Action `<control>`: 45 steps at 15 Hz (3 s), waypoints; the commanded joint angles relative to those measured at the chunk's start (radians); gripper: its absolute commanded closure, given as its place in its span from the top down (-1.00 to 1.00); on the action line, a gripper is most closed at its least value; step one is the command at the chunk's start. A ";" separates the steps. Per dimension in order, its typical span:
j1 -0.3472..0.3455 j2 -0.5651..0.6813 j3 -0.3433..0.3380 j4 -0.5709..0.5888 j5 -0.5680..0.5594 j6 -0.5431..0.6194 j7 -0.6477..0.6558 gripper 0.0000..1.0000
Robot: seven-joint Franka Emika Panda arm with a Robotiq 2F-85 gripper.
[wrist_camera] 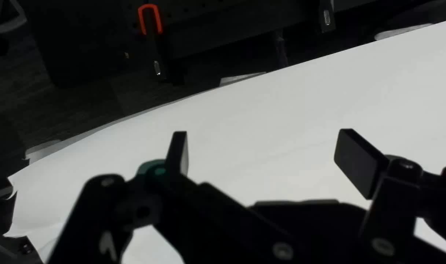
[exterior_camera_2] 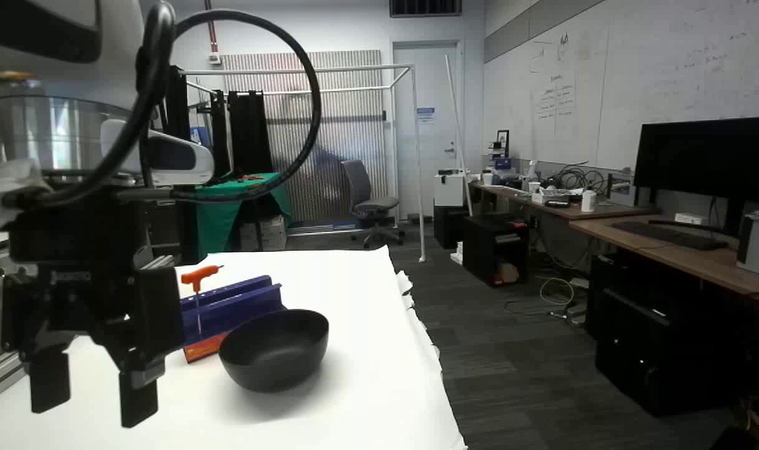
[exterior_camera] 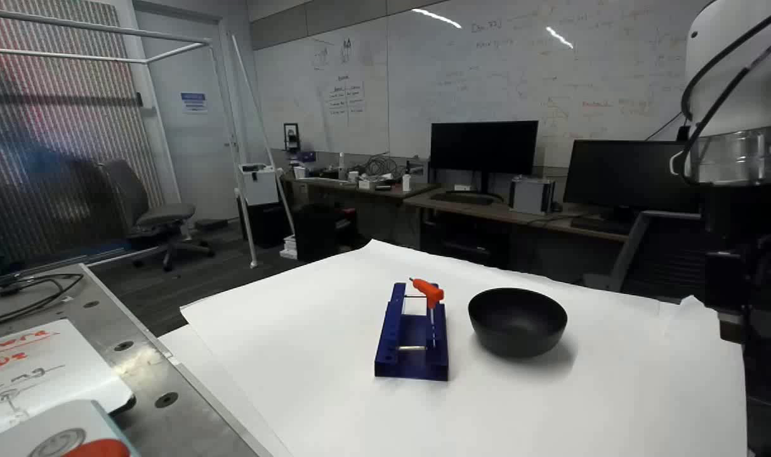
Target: Put the orange object into the bowl.
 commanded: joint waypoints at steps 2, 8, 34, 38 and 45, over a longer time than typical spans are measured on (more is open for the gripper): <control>0.001 0.000 -0.001 0.002 0.000 -0.003 0.000 1.00; 0.001 -0.001 -0.001 0.002 0.000 -0.003 0.000 1.00; 0.192 0.751 0.088 0.733 -0.004 0.209 0.209 1.00; 0.218 0.844 0.043 0.886 -0.085 0.174 0.317 1.00; 0.205 0.973 -0.024 1.106 -0.065 0.023 0.304 1.00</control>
